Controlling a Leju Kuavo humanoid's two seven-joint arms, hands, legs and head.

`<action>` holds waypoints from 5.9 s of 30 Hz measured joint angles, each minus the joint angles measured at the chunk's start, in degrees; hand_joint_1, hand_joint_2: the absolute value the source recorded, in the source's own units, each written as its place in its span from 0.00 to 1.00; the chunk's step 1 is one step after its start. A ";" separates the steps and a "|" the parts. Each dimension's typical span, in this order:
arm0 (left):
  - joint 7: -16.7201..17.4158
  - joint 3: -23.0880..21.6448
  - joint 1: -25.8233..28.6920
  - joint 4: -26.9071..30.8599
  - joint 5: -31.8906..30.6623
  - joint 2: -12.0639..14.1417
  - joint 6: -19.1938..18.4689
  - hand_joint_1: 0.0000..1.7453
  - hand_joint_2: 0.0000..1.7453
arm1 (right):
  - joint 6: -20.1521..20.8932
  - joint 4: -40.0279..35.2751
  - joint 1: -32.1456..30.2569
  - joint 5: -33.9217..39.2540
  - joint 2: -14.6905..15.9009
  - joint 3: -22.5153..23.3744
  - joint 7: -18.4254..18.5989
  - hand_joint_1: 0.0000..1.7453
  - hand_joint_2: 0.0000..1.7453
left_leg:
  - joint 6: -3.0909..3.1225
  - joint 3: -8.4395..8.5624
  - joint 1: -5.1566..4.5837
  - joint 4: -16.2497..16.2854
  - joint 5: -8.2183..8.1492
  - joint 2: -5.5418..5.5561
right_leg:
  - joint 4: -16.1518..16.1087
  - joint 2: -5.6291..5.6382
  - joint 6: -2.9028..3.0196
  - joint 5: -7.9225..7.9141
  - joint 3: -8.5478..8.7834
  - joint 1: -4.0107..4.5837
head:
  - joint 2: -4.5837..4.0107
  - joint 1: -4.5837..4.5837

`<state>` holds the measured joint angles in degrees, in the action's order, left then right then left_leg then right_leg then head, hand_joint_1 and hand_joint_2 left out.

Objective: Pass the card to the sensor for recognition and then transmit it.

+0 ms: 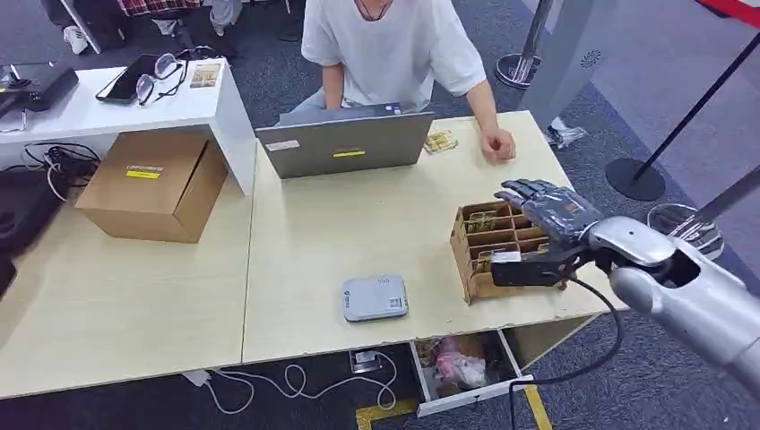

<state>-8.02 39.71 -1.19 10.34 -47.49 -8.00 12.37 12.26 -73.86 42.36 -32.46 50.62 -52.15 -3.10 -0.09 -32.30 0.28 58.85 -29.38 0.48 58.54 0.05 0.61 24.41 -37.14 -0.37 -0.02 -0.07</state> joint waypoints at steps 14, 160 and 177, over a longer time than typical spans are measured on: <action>-0.35 0.09 0.00 -0.07 -0.31 0.09 -0.92 0.00 0.00 | 0.00 3.54 2.22 0.28 -2.36 -3.35 0.09 0.00 1.00 | 0.02 -0.01 -0.01 0.00 0.01 0.04 | -0.01 -0.05 -0.01 0.00 0.00 0.00 | 0.00 0.00; -2.19 4.26 0.06 -1.66 -3.13 1.99 -3.15 0.00 0.00 | 2.14 7.04 3.75 7.13 5.22 -9.01 1.66 0.33 1.00 | 0.07 0.01 -0.04 0.01 -0.01 0.06 | -0.01 -0.10 -0.04 0.02 0.00 -0.02 | 0.00 0.00; -2.19 4.74 0.03 -1.66 -3.85 2.01 -3.48 0.00 0.00 | 1.90 9.03 2.85 6.34 3.65 -10.36 1.44 0.37 1.00 | 0.06 0.00 -0.04 0.01 -0.01 0.07 | 0.00 -0.11 -0.03 0.02 0.01 -0.02 | 0.00 0.00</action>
<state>-10.21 44.46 -1.16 8.68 -51.34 -5.99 8.90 14.16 -64.83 45.21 -26.12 54.27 -62.51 -1.66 -0.03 -32.30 0.24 58.86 -29.38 0.55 58.54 -0.06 0.57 24.43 -37.13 -0.39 -0.02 -0.07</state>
